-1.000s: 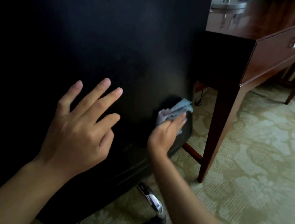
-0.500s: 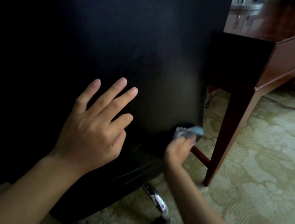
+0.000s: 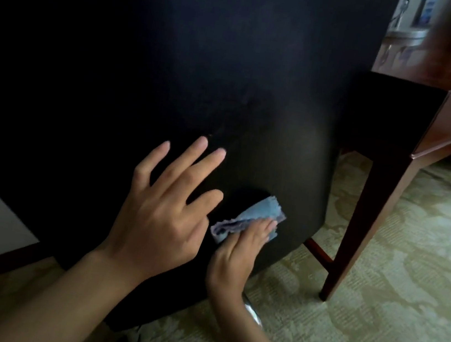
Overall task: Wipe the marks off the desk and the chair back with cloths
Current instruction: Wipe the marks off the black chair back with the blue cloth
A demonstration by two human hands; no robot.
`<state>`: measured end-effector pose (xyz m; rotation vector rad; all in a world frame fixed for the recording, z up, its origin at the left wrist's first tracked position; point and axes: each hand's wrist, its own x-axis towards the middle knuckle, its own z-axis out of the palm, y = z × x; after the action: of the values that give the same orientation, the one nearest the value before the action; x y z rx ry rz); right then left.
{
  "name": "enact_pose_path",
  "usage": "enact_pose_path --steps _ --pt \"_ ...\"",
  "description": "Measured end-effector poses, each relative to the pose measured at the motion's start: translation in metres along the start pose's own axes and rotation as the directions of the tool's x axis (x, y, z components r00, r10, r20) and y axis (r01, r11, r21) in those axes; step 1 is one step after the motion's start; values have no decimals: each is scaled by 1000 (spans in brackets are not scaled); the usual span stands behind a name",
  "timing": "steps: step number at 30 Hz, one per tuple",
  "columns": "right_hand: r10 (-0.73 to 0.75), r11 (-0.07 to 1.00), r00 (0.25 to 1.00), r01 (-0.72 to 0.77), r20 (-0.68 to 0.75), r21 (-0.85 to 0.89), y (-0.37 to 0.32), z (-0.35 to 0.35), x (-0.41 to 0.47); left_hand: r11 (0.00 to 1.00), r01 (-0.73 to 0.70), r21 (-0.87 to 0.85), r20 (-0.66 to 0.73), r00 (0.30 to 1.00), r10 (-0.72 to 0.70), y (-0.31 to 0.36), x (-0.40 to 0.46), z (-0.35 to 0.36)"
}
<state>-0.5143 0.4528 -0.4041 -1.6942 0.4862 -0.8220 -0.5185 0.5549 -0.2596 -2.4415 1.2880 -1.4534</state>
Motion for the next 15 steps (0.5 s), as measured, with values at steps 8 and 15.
enact_pose_path --steps 8,15 --pt "-579 762 792 610 193 -217 18 31 -65 962 155 227 45 984 -170 -16 -103 -10" --pt "-801 586 598 787 9 -193 -113 23 19 952 251 175 66 962 -266 -30 -133 -16"
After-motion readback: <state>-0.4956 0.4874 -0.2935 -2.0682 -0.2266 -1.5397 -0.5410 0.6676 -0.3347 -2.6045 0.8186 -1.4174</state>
